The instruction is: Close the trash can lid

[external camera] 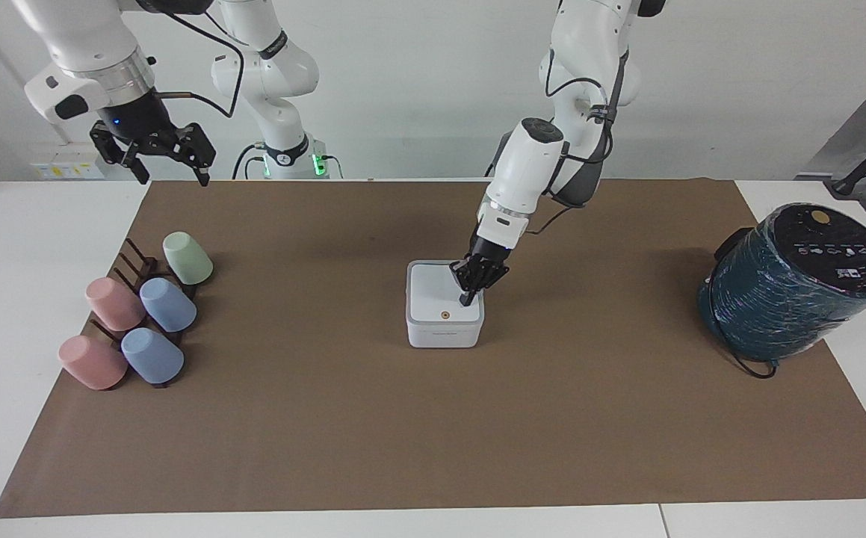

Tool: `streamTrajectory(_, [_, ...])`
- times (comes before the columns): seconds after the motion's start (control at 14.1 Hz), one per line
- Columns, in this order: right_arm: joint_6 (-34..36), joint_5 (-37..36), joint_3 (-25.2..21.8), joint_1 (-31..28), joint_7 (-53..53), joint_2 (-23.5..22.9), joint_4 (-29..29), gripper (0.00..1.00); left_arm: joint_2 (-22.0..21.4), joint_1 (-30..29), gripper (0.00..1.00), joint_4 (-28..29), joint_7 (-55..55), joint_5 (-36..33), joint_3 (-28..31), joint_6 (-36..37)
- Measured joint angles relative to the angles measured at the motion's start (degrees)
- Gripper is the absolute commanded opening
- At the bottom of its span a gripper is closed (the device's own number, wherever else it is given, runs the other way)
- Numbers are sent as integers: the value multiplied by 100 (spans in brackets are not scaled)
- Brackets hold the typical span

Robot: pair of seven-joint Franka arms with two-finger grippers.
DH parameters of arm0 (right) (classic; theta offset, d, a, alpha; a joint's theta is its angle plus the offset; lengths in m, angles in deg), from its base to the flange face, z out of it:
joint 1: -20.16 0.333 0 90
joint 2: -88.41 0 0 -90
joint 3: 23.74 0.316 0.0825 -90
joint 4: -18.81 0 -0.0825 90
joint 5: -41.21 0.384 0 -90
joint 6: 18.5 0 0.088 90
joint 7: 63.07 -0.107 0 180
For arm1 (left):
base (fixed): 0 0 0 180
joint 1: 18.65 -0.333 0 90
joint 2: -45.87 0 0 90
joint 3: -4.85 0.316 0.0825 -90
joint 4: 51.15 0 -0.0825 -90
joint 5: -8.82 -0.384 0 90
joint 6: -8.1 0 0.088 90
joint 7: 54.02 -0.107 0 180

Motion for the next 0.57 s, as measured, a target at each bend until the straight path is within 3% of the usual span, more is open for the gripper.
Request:
streamTrajectory(0.28, [0, 0, 0, 0, 0, 0, 0, 100, 24, -6, 0, -70, -4, 0, 1, 66])
streamTrajectory(0.57, [0, 0, 0, 0, 0, 0, 0, 100, 178, -29, 0, -570, -16, 0, 14, 867])
